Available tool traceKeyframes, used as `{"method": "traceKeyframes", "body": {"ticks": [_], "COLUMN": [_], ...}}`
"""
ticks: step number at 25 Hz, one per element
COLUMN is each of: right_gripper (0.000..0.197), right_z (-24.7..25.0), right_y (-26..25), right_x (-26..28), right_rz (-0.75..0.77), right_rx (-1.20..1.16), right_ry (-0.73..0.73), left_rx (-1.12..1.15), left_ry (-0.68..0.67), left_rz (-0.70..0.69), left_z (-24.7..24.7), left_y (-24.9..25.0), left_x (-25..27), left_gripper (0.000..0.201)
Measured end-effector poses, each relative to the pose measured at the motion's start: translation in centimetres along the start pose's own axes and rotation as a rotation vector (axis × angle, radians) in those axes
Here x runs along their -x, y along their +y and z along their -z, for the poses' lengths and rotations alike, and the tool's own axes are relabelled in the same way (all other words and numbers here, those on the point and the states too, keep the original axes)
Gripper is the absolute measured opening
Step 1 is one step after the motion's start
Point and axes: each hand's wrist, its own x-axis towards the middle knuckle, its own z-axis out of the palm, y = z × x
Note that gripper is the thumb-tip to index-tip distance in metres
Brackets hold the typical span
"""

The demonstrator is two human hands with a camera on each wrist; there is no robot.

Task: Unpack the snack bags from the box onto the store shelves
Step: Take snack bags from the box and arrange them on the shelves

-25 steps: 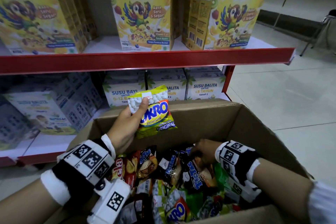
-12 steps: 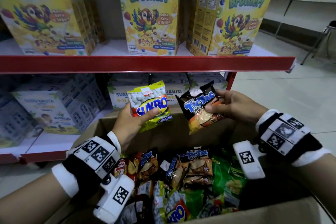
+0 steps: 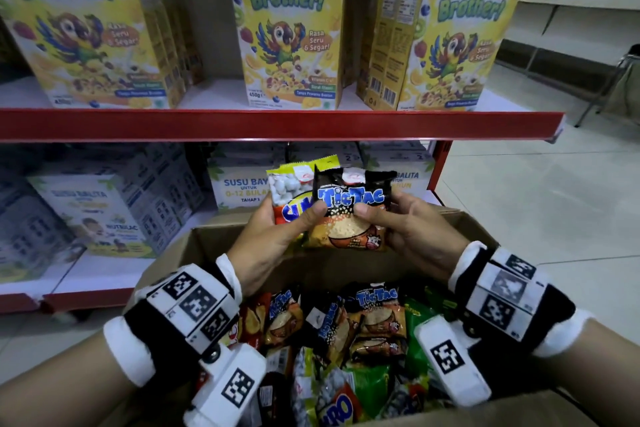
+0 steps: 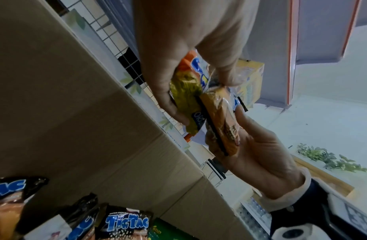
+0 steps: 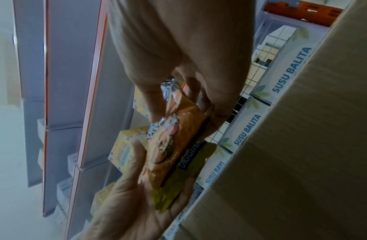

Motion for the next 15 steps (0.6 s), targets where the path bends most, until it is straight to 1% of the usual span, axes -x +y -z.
{"method": "traceKeyframes", "body": {"ticks": [2, 4, 5, 7, 9, 11, 12, 13, 15], "right_gripper": [0.050, 0.052, 0.050, 0.047, 0.040, 0.033, 0.034, 0.034, 0.030], "right_z": [-0.1, -0.2, -0.2, 0.1, 1.0, 2.4, 3.3, 4.1, 5.4], "right_y": [0.3, 0.8, 1.0, 1.3, 1.6, 2.1, 2.7, 3.3, 5.2], "right_x": [0.1, 0.0, 0.0, -0.3, -0.5, -0.9, -1.2, -1.5, -2.7], "right_rz": [0.012, 0.036, 0.048, 0.050, -0.013, -0.125, -0.189, -0.248, -0.321], "right_rx": [0.086, 0.167, 0.197, 0.268, 0.344, 0.443, 0.509, 0.605, 0.918], "right_ry": [-0.012, 0.000, 0.010, 0.023, -0.022, -0.075, -0.085, -0.094, -0.135], "left_rx": [0.005, -0.007, -0.034, -0.070, -0.073, -0.086, -0.091, -0.099, -0.123], "left_ry": [-0.018, -0.039, -0.036, 0.010, 0.078, 0.118, 0.129, 0.137, 0.155], "left_rz": [-0.001, 0.009, 0.003, -0.018, -0.039, -0.052, -0.059, -0.067, -0.072], "left_z": [0.0, -0.1, -0.1, 0.0, 0.4, 0.9, 1.2, 1.4, 1.8], "left_y": [-0.3, -0.7, -0.9, -1.2, -1.4, -1.5, -1.5, -1.6, -1.8], "left_x": [0.1, 0.1, 0.1, -0.2, -0.5, -0.9, -1.0, -1.1, -1.2], "left_gripper": [0.065, 0.070, 0.069, 0.062, 0.054, 0.050, 0.049, 0.049, 0.051]}}
